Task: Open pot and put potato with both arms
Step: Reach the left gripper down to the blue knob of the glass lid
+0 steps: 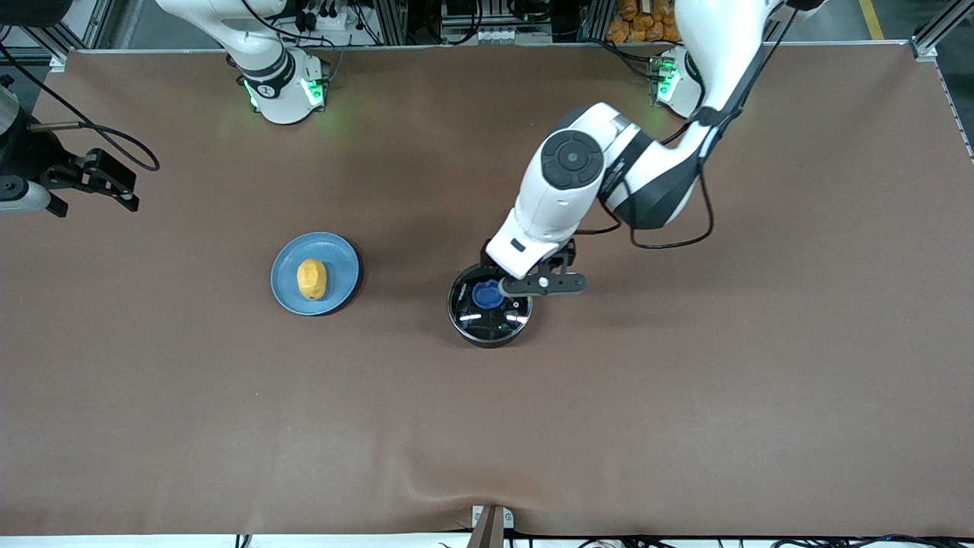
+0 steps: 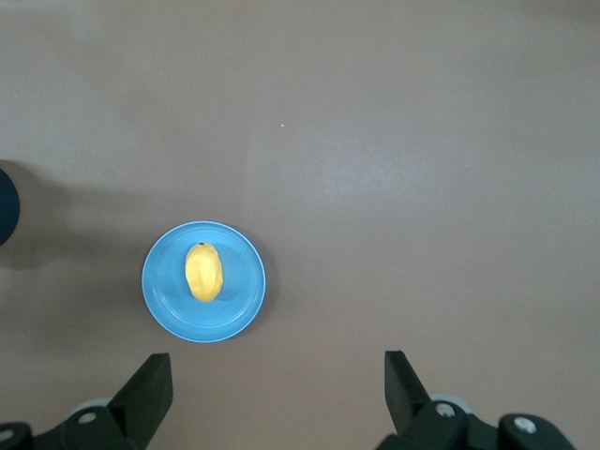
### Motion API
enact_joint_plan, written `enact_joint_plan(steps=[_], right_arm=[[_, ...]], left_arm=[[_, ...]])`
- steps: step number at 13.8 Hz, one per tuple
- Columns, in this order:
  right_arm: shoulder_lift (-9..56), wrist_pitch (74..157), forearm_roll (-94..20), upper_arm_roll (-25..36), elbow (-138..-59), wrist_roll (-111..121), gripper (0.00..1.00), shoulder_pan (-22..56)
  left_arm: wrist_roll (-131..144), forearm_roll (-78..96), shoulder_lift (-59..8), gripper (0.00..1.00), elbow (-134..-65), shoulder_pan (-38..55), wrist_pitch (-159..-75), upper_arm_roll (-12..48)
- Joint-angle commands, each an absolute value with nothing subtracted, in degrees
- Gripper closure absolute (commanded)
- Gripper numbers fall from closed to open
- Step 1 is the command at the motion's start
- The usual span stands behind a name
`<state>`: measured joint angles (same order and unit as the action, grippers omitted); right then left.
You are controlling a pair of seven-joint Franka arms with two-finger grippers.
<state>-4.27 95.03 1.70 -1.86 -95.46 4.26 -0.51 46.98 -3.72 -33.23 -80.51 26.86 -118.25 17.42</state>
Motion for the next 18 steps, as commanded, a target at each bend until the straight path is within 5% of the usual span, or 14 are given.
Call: enact_joint_plan(steps=[1,6,18], right_arm=[[-4.04,94.57,1.14,-2.2,-94.92,3.78,0.0,-1.05],[-4.04,94.57,1.14,-2.2,-94.92,3.78,0.0,-1.14],[-3.78,94.66,1.14,-2.2,-94.92,3.95,0.0,-1.14]], left_arm=[[50.27,-5.45,-36.29,0.0,-78.13,29.43,-120.05,16.88],[53.52,-5.27,-37.97,0.0,-77.96,34.98,-121.89,11.7],[53.35,-5.36,-42.8,0.0,-77.96,35.24,-133.49,10.11]])
